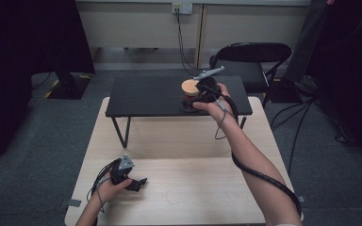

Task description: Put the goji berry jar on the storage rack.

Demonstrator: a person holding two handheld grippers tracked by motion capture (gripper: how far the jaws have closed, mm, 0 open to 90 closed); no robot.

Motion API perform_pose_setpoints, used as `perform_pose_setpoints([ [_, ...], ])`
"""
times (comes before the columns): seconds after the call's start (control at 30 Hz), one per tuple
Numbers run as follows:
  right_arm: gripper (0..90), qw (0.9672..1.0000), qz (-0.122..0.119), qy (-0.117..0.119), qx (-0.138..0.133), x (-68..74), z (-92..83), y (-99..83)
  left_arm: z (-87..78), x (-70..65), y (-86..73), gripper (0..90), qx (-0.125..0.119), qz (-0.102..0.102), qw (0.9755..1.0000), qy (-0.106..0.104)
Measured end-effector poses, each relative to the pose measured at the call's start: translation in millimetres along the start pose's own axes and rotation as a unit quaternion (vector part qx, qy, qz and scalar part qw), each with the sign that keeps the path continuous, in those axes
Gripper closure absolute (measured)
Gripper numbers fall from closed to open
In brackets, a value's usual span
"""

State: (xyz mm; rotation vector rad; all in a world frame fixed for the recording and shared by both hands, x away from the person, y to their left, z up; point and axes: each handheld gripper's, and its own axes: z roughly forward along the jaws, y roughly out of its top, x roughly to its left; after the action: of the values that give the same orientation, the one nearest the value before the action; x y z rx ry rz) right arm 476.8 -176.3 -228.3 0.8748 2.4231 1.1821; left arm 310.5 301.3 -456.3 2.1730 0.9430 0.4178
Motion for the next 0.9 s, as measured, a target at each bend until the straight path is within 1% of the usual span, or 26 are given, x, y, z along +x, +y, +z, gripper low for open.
perform_pose_setpoints([
  [0.27,25.5,1.0000,-0.006,-0.001,0.001,0.1,0.4,0.7,0.0,0.2,0.0,0.0,0.000,0.000,1.0000,0.000],
  [0.4,24.2,1.0000,0.000,0.000,-0.009,0.6,-1.5,-1.3,0.0,0.1,0.0,0.0,0.000,0.000,1.0000,0.000],
  [0.5,19.8,0.9998,0.002,-0.002,-0.020,2.1,-5.1,-2.9,0.1,0.1,-0.2,0.0,-0.001,0.000,1.0000,0.000],
  [0.6,17.7,0.9998,-0.002,-0.005,-0.019,3.9,-7.5,-2.8,0.3,0.0,-0.5,0.0,-0.001,0.000,1.0000,0.000],
  [0.63,15.7,0.9998,-0.006,-0.009,-0.017,5.4,-9.5,-4.3,0.3,0.0,-0.4,0.0,-0.001,0.000,1.0000,0.000],
  [0.7,15.1,0.9998,-0.007,-0.009,-0.015,5.4,-10.6,-5.3,0.2,0.0,-0.4,0.0,-0.001,0.000,1.0000,0.000],
  [0.77,11.6,0.9998,-0.013,-0.008,-0.013,5.1,-14.1,-11.1,0.3,-0.1,-0.5,0.0,-0.002,0.000,1.0000,0.000],
  [0.8,11.6,0.9998,-0.013,-0.008,-0.013,5.1,-14.1,-11.1,0.3,-0.1,-0.5,0.0,-0.002,0.000,1.0000,0.000],
  [0.83,9.7,0.9998,-0.016,-0.005,-0.013,4.3,-16.8,-16.6,0.3,0.0,-0.6,0.0,-0.002,0.000,1.0000,0.000],
  [0.87,9.7,0.9998,-0.016,-0.005,-0.013,4.3,-16.8,-16.6,0.3,0.0,-0.6,0.0,-0.002,0.000,1.0000,0.000],
  [0.9,7.5,0.9997,-0.022,-0.003,-0.011,4.5,-20.5,-22.4,0.3,-0.1,-0.5,0.0,-0.002,0.000,1.0000,0.000],
])
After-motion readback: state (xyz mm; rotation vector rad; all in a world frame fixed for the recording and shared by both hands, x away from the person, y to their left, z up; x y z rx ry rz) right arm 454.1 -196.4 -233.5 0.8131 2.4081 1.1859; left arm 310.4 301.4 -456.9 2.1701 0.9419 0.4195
